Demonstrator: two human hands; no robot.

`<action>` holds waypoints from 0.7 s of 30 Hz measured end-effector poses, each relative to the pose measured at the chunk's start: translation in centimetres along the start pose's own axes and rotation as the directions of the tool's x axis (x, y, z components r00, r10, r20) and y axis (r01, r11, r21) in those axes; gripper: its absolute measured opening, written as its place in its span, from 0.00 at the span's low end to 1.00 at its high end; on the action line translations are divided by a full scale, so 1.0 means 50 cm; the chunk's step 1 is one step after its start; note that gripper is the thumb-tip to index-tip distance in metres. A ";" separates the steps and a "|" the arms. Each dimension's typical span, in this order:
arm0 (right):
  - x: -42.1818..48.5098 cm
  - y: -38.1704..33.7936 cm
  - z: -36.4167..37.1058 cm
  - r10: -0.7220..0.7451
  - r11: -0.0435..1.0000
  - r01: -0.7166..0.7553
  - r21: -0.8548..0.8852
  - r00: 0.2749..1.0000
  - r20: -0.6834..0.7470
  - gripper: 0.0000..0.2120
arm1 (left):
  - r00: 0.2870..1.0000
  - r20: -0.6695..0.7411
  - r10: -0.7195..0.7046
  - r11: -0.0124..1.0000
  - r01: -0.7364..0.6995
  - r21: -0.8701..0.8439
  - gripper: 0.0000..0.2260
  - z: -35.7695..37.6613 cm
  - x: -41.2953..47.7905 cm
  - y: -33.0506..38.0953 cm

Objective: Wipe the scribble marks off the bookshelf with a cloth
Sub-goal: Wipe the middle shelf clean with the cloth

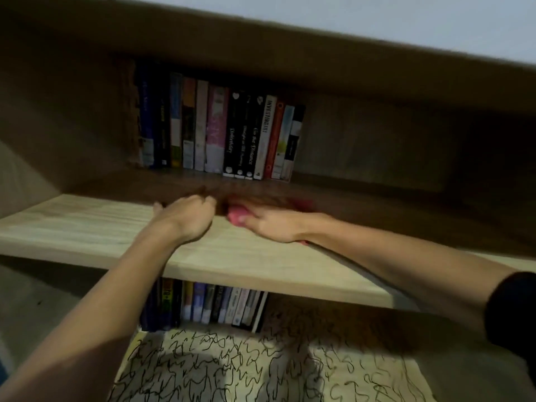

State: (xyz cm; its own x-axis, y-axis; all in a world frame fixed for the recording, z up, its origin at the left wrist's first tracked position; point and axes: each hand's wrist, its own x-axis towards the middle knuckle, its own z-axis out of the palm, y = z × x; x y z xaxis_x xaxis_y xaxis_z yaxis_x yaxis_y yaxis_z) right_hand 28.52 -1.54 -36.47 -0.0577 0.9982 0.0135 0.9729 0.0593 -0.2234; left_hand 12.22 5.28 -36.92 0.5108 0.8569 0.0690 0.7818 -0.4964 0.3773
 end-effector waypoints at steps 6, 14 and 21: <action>-0.195 -0.035 0.002 -0.206 0.975 0.211 -0.074 0.976 0.069 0.23 | 0.998 -0.004 0.062 0.998 -0.062 0.012 0.17 -0.011 -0.030 -0.011; -0.058 0.054 -0.029 0.465 0.885 -0.466 -0.020 0.884 -0.050 0.28 | 0.998 0.061 0.003 0.975 -0.016 0.220 0.22 -0.002 -0.038 -0.019; -0.049 -0.091 0.012 0.142 0.989 -0.141 -0.042 0.990 0.021 0.25 | 0.999 0.043 -0.004 0.975 -0.006 0.224 0.21 -0.008 -0.038 -0.024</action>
State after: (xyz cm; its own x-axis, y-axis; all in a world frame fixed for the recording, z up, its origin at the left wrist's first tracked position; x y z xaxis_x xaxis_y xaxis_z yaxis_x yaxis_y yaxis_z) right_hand 24.12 -4.26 -36.07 0.0764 0.9963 -0.0385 0.9800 -0.0822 -0.1814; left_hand 10.20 4.30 -37.14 0.5230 0.8519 0.0275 0.8388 -0.5202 0.1609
